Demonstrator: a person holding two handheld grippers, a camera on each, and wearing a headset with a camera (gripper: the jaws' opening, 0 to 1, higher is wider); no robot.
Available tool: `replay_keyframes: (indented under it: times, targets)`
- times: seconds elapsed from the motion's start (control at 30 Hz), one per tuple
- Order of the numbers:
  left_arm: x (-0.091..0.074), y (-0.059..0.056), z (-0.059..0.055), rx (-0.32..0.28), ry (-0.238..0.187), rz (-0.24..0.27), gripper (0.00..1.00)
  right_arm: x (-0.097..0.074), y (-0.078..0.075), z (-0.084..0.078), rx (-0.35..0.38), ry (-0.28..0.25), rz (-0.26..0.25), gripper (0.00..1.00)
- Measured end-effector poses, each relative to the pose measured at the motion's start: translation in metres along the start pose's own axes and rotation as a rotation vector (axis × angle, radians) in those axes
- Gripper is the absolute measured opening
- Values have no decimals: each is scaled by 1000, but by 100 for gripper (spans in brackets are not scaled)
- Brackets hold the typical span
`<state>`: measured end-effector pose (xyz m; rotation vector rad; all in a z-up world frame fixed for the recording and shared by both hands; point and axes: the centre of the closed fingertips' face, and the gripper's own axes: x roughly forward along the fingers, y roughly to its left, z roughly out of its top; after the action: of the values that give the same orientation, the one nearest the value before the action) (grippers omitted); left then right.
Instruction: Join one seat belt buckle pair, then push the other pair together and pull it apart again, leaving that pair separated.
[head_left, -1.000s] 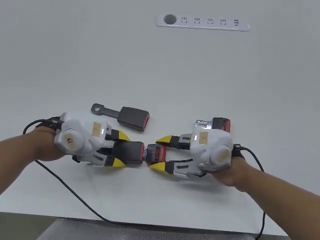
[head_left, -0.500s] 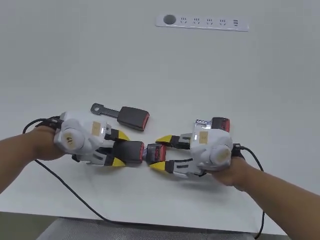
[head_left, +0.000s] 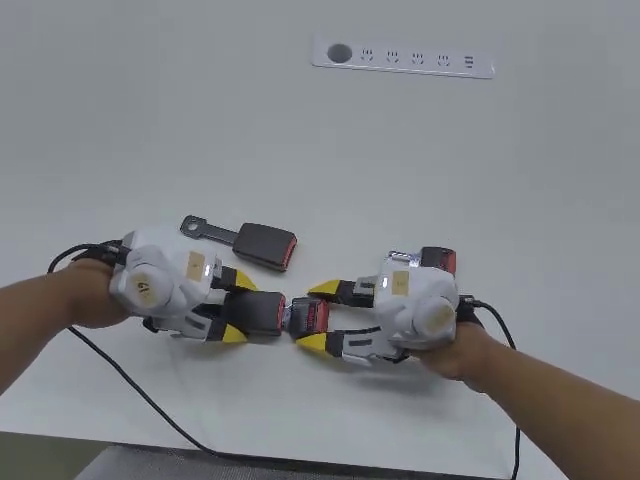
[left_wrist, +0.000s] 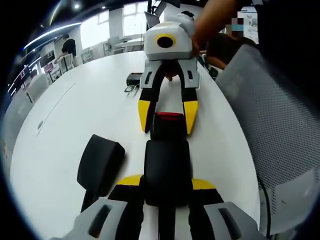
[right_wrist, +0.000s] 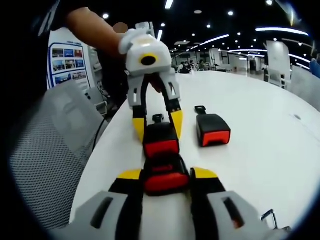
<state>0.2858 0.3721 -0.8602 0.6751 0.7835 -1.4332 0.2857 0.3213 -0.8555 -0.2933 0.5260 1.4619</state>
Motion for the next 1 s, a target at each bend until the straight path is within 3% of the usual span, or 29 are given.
replay_keyframes:
  times: [0.07, 0.13, 0.17, 0.23, 0.27, 0.3, 0.33, 0.43, 0.57, 0.63, 0.7, 0.87, 1.0]
  targets:
    - [1, 0, 3, -24, 20, 8, 35, 1, 2, 2, 1, 14, 8, 41]
    - [1, -2, 7, -81, 29, 6, 37, 2, -1, 4, -11, 33, -27, 55]
    - [1, -1, 8, -134, 40, 27, 39, 2, -2, 7, 7, 18, -33, 62]
    - [0, -5, 11, -117, 45, 15, 55, -1, -2, 16, 139, -31, -48, 77]
    - [-1, -9, 13, -126, 41, 13, 71, -5, -5, 17, 113, -33, -65, 83]
    - [-2, -10, 16, -130, 25, 15, 80, -8, -6, 18, 93, -32, -76, 88]
    - [-4, -11, 20, -129, 8, 23, 84, -11, -6, 18, 90, -30, -84, 89]
    - [-14, -12, 27, -136, -22, 53, 75, -27, -13, 19, 118, -37, -128, 90]
    - [-28, -1, 36, -145, -87, 123, 85, -50, -25, 17, 164, -57, -192, 89]
    - [-33, 3, 31, -181, -78, 125, 85, -63, -33, 12, 164, -55, -224, 89]
    - [-37, 9, 30, -173, -75, 140, 84, -73, -39, 7, 159, -45, -238, 88]
    - [-54, 38, 40, -202, -115, 197, 83, -103, -57, -8, 145, 3, -244, 86]
    - [-56, 58, 41, -174, -89, 216, 82, -122, -75, -16, 141, 27, -257, 85]
